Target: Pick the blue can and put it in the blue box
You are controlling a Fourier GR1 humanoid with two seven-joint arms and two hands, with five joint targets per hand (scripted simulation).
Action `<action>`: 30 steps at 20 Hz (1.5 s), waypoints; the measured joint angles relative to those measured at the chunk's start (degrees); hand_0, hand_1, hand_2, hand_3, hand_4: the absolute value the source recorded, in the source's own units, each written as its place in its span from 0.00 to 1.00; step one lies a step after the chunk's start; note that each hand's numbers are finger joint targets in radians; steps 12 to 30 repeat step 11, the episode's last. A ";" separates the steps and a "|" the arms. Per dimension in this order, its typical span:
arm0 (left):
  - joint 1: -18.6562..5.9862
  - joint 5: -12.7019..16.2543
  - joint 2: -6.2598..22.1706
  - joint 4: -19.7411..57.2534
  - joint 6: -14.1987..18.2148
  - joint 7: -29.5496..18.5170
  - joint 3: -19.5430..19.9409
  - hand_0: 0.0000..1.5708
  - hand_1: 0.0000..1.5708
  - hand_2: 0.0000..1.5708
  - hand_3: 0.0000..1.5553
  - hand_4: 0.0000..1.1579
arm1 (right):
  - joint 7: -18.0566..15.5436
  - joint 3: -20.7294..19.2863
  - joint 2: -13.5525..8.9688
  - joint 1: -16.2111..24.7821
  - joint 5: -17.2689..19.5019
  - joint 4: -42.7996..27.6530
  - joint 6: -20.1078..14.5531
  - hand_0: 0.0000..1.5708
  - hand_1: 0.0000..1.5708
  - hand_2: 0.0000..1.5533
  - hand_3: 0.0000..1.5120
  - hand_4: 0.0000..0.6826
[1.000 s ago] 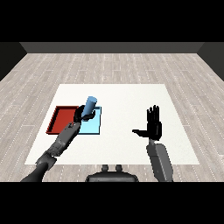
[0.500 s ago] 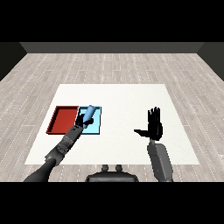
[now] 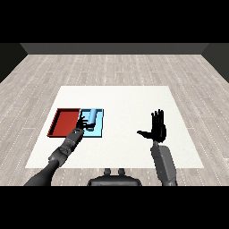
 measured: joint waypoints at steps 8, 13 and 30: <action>-0.90 -0.74 0.15 0.19 1.37 -2.21 1.80 0.00 0.00 0.00 0.00 0.00 | -1.70 -0.02 0.88 -0.25 0.54 1.33 1.13 0.00 0.00 0.00 0.00 0.00; -1.00 0.74 0.70 -3.05 2.07 -8.18 3.85 0.00 0.00 0.00 0.00 0.00 | -1.28 0.76 0.92 -0.09 1.09 0.50 1.12 0.00 0.00 0.00 0.00 0.00; -1.00 0.74 0.70 -3.05 2.07 -8.18 3.85 0.00 0.00 0.00 0.00 0.00 | -1.28 0.76 0.92 -0.09 1.09 0.50 1.12 0.00 0.00 0.00 0.00 0.00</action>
